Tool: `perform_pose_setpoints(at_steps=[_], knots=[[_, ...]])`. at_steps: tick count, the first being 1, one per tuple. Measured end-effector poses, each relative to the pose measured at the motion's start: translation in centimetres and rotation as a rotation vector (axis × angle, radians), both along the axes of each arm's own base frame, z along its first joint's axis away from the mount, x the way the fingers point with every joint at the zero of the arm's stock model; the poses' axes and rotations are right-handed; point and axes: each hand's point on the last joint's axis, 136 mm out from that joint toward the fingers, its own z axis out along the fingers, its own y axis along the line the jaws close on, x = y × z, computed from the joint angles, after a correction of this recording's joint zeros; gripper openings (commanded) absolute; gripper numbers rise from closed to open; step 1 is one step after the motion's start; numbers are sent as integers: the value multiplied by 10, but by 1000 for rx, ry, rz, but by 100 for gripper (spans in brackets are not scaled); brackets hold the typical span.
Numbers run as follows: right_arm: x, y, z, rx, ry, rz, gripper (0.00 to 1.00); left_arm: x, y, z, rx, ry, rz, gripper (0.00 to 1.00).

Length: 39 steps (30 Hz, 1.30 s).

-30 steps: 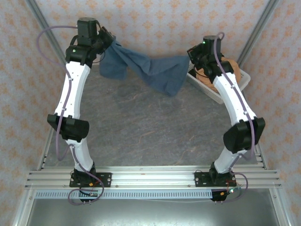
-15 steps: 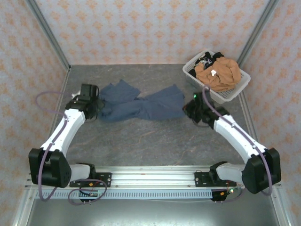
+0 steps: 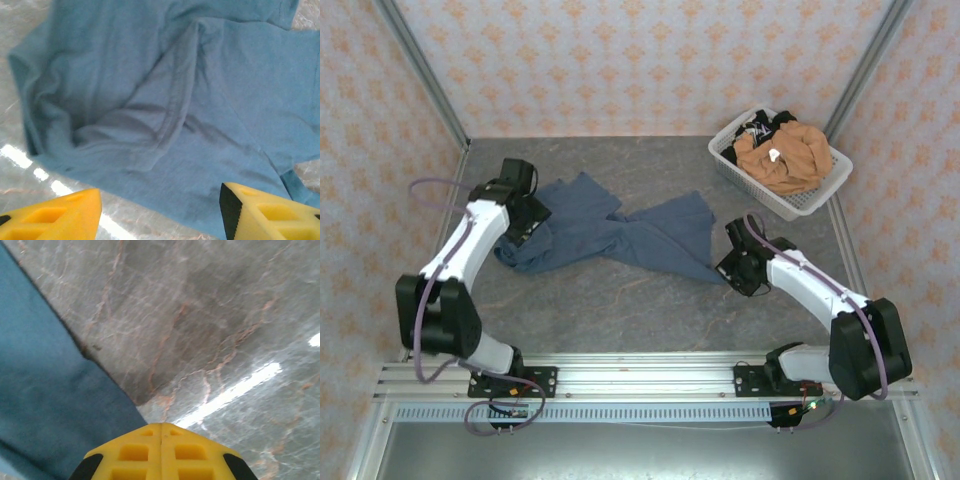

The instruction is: Fold and stack the t-shirts

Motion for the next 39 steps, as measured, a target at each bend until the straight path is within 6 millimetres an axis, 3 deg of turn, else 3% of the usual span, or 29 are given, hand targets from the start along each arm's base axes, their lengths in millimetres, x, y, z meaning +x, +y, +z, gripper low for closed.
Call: perform_pose_setpoints(at_steps=[8,17,21,26,29,32,39], knots=[[6,-22,5,-49,-2,-36,0,64,0,-28,48,89,-112,57],[10,-34,8,-90,10,-42,0,136,-7,-43,29,46,-179,56],[10,-36,8,-98,15,-40,0,165,-21,-55,14,20,-207,60],[9,-33,6,-83,23,-35,0,207,-60,-58,19,-52,-260,61],[10,-30,6,-68,22,-31,0,222,-83,-62,21,-82,-265,62],[10,-29,6,-59,24,-29,0,236,-93,-67,50,-103,-248,63],[10,-25,6,-37,24,-24,0,254,-83,-77,136,-122,-187,63]])
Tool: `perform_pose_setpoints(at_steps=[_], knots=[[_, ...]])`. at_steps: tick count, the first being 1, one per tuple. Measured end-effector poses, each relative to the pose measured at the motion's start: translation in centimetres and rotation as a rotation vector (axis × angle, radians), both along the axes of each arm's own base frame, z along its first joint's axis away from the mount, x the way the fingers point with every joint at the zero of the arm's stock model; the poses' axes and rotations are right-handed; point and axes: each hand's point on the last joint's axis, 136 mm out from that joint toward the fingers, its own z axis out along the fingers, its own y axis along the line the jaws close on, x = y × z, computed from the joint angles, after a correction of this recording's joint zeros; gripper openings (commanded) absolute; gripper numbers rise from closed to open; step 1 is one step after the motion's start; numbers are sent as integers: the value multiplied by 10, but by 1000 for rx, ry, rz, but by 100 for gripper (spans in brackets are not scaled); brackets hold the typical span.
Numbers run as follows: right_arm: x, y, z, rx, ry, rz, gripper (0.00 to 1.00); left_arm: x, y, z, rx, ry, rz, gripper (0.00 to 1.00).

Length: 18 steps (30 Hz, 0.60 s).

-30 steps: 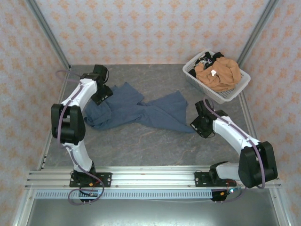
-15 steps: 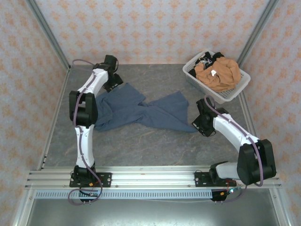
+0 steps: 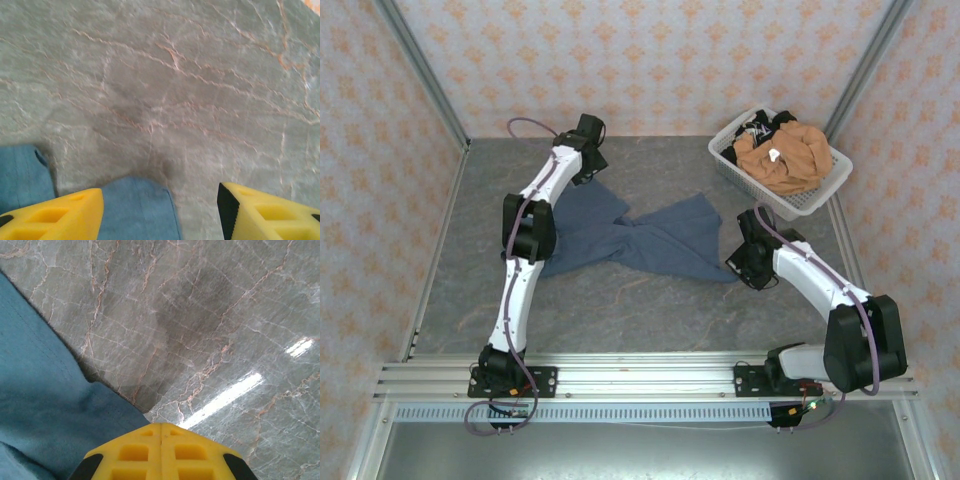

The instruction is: Fold and stack the t-shirts

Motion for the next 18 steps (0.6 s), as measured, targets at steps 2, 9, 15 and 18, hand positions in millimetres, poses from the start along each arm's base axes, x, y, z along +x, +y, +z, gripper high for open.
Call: perform_pose_setpoints(at_steps=[2,9,15,18], knots=[[-1,1,-1,5,3,1,0,5,3,-1,20,-10,10,63],[-5,0,-6,4,14,-1,0,5,0,-22,56,26,-6,62],[-5,1,-7,11,16,0,0,-1,-11,-30,79,52,-38,37],[-6,1,-8,11,17,0,0,-6,-13,-33,93,78,-50,23]])
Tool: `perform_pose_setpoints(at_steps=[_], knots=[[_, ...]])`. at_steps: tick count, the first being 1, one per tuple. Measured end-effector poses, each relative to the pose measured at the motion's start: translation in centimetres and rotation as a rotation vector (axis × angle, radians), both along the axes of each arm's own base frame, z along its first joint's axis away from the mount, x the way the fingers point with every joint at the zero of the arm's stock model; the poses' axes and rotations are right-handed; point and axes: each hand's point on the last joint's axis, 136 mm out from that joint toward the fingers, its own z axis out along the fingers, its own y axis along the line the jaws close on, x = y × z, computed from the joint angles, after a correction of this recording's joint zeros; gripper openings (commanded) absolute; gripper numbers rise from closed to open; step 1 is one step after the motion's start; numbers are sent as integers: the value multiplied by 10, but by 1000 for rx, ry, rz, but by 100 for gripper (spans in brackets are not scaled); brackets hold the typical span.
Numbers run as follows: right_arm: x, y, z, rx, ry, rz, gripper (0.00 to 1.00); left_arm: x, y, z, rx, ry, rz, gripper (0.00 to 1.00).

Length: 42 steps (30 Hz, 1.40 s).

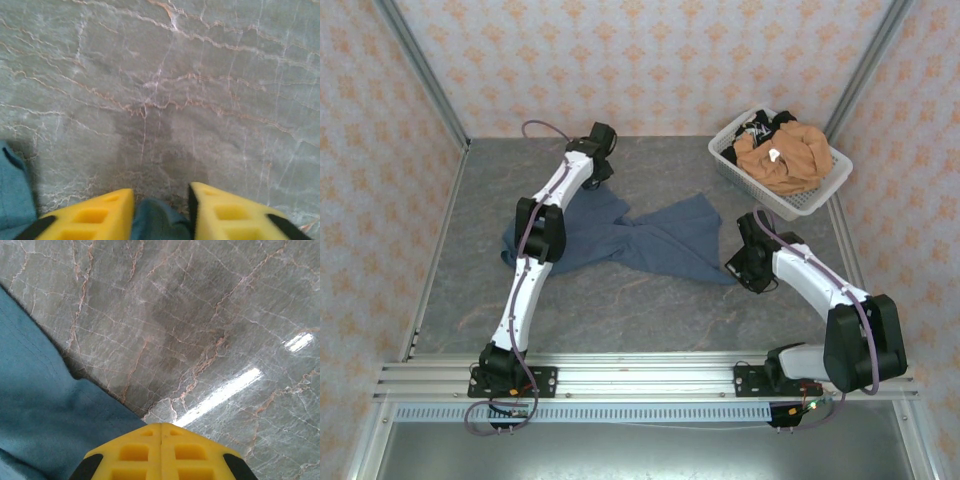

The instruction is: Fold and stack the t-shirts

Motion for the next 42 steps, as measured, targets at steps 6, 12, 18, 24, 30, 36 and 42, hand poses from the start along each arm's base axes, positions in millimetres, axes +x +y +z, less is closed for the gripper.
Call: perform_pose_setpoints(at_steps=[6,12,18,24,30,36,42], knots=[[0,0,0,0,-1,0,0,-4,2,-1,18,24,-22,0],[3,0,3,-4,-9,1,0,-18,6,15,33,41,-21,0],[38,5,43,-7,-114,21,0,-54,24,136,48,-100,3,0],[81,13,88,-7,-229,41,0,-125,57,290,52,-380,67,0],[103,14,128,-10,-313,44,0,-210,100,352,90,-523,178,0],[120,16,184,8,-459,50,0,-274,129,399,91,-671,241,0],[107,16,266,50,-722,88,0,-340,144,450,57,-857,262,0]])
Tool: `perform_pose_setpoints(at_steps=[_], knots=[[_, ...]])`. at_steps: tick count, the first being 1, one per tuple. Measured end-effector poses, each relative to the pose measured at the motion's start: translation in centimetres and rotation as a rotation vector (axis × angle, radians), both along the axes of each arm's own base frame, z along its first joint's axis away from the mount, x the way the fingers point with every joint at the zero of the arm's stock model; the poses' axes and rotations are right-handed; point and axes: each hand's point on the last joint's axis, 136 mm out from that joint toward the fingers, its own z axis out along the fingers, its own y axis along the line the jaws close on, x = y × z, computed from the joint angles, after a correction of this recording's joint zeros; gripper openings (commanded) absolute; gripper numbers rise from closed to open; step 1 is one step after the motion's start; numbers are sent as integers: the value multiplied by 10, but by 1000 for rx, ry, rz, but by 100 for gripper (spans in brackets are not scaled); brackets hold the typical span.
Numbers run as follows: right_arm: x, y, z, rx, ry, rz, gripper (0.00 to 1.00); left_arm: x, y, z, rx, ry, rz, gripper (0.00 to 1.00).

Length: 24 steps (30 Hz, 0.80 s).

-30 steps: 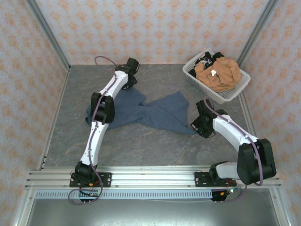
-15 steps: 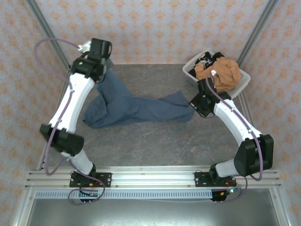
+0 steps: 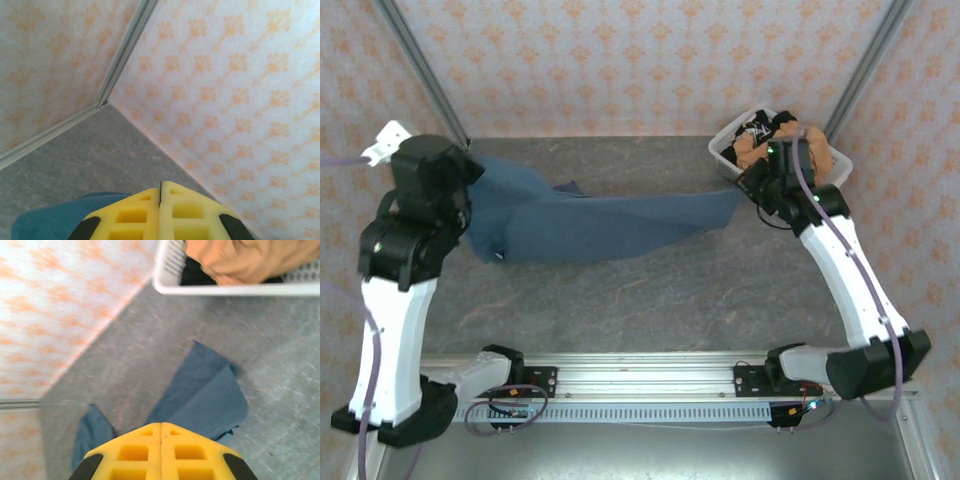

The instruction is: Fold and stack the t-shirts

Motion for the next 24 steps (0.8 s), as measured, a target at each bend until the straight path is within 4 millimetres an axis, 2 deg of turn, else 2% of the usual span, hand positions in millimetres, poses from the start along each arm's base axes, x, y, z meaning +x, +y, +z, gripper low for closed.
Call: perform_pose_setpoints(at_steps=[6,9,13,16,18,21,24], knots=[[-52,-7,91,60,-298,42,0,-53,14,45,10,-165,21,0],[-70,-8,117,94,-383,60,0,-68,18,67,10,-236,28,0],[-74,-2,132,141,-420,89,0,-68,18,72,16,-248,27,0],[-55,12,124,182,-381,123,0,-47,13,64,24,-200,20,0],[-31,25,108,210,-324,148,0,-20,9,51,27,-138,11,0],[15,46,72,250,-221,171,0,39,9,9,6,7,7,0],[64,64,15,275,-89,175,0,105,14,-45,-37,166,-7,0]])
